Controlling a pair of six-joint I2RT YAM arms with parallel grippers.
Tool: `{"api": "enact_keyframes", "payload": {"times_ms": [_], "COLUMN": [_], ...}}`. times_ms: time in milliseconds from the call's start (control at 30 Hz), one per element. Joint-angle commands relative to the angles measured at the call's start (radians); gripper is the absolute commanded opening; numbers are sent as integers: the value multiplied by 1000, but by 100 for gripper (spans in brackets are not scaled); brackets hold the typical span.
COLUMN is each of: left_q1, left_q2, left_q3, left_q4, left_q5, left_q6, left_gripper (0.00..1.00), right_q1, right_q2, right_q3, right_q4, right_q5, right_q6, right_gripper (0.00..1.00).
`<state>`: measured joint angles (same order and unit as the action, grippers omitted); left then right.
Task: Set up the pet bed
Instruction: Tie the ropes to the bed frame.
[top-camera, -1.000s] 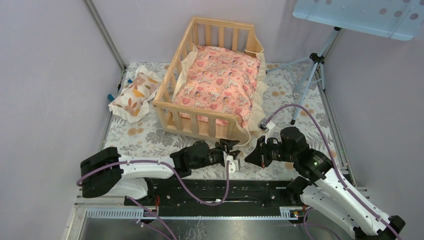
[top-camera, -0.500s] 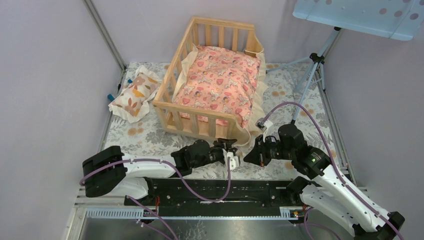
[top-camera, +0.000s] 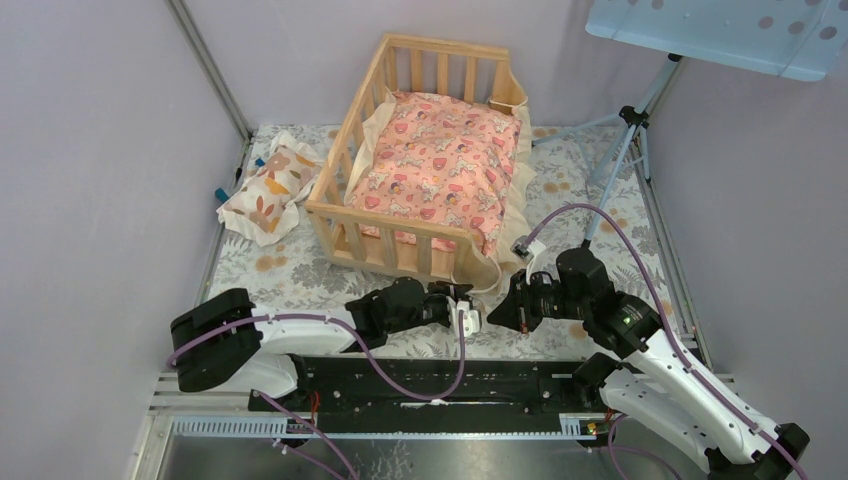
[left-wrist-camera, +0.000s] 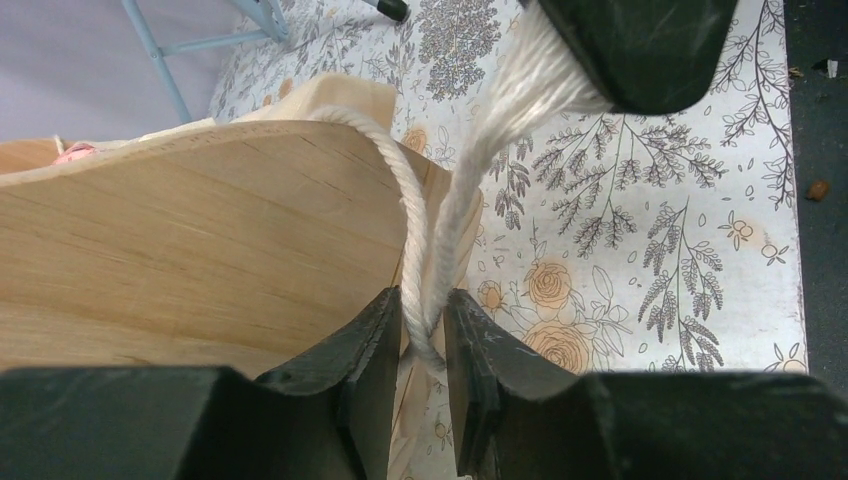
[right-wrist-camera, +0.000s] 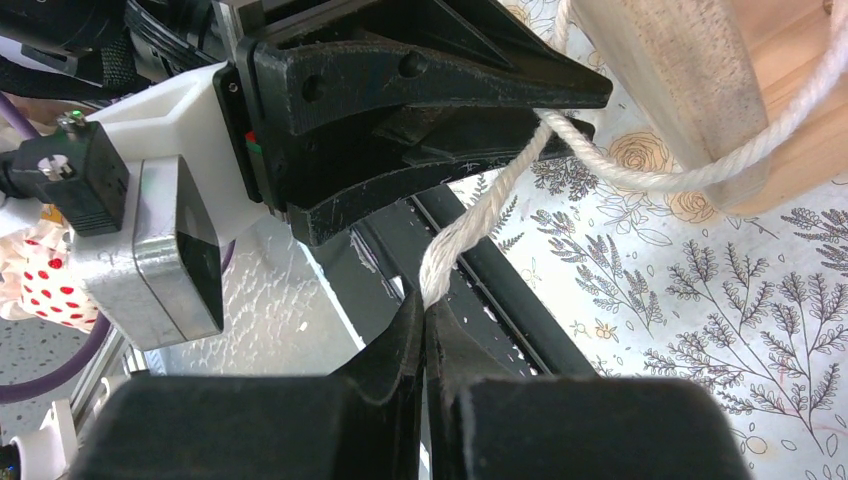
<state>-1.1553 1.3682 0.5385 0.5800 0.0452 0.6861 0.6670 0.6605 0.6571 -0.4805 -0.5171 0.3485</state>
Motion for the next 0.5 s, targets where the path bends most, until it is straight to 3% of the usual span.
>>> {"api": "enact_keyframes", "payload": {"times_ms": [0, 200, 467], "left_q1": [6, 5, 5], "left_q2": [-11, -18, -10], "left_q3": [39, 38, 59], "left_q4": [36, 43, 43], "left_q5": [59, 115, 117], "left_q6": [-34, -54, -63], "left_gripper": [32, 38, 37], "right_q1": [-3, -2, -2], "right_q2": [-1, -10, -9], "right_q3": [39, 33, 32], "right_q4": [21, 32, 33], "right_q5": [3, 17, 16], "right_q6": [-3, 14, 19], "right_gripper": [0, 0, 0]}}
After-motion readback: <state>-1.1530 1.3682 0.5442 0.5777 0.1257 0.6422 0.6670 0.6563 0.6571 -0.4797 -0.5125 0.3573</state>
